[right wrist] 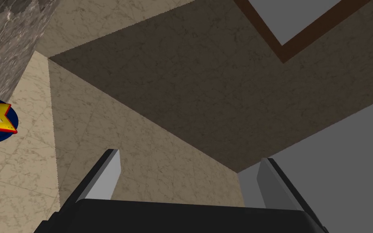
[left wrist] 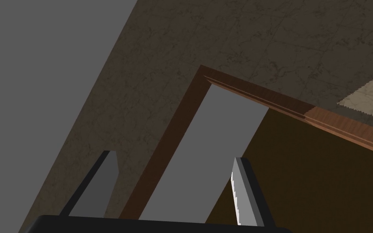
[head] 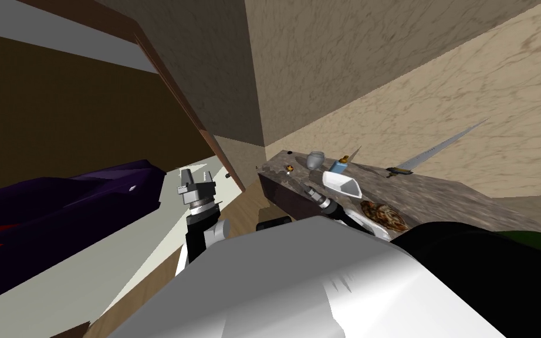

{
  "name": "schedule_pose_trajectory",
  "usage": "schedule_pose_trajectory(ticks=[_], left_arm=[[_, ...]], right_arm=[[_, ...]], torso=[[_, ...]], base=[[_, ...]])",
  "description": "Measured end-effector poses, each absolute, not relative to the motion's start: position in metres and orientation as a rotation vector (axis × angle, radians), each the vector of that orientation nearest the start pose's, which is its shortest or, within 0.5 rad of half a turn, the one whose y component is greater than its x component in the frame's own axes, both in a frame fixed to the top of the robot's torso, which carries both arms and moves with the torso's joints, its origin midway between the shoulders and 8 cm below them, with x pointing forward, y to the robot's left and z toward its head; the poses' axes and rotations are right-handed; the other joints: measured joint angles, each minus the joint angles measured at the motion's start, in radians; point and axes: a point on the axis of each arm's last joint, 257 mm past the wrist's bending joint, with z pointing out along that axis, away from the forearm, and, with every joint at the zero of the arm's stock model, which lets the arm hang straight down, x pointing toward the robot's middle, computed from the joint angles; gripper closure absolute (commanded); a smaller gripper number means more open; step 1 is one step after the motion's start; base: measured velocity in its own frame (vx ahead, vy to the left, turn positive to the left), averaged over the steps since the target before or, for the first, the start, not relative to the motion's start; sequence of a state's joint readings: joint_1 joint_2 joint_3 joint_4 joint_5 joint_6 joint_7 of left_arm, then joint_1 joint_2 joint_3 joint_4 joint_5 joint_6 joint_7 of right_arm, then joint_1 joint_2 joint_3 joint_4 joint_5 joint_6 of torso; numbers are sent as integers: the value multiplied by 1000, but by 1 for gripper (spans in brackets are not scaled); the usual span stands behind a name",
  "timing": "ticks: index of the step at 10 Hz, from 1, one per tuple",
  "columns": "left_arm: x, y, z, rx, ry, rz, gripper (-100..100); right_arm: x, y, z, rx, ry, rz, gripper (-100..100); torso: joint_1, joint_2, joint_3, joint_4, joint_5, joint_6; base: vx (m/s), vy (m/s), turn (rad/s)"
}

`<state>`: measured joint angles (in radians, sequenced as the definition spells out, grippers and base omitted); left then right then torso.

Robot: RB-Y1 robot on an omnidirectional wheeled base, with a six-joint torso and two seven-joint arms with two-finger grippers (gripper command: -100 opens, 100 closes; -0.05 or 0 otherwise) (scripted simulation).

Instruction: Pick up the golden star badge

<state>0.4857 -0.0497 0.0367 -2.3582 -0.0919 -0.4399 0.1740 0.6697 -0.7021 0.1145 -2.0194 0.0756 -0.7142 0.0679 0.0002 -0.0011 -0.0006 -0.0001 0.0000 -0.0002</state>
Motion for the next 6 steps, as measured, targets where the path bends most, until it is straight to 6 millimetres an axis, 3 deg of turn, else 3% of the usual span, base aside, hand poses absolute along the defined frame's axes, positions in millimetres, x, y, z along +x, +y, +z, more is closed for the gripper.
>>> schedule_pose_trajectory(ticks=[6], left_arm=[[337, 284, 52, -674, 555, -1375, 0]], right_arm=[[295, -256, -207, 141, 1657, 1117, -100]], torso=[[0, -1, -1, 0, 0, 0]], base=[[23, 12, 62]])
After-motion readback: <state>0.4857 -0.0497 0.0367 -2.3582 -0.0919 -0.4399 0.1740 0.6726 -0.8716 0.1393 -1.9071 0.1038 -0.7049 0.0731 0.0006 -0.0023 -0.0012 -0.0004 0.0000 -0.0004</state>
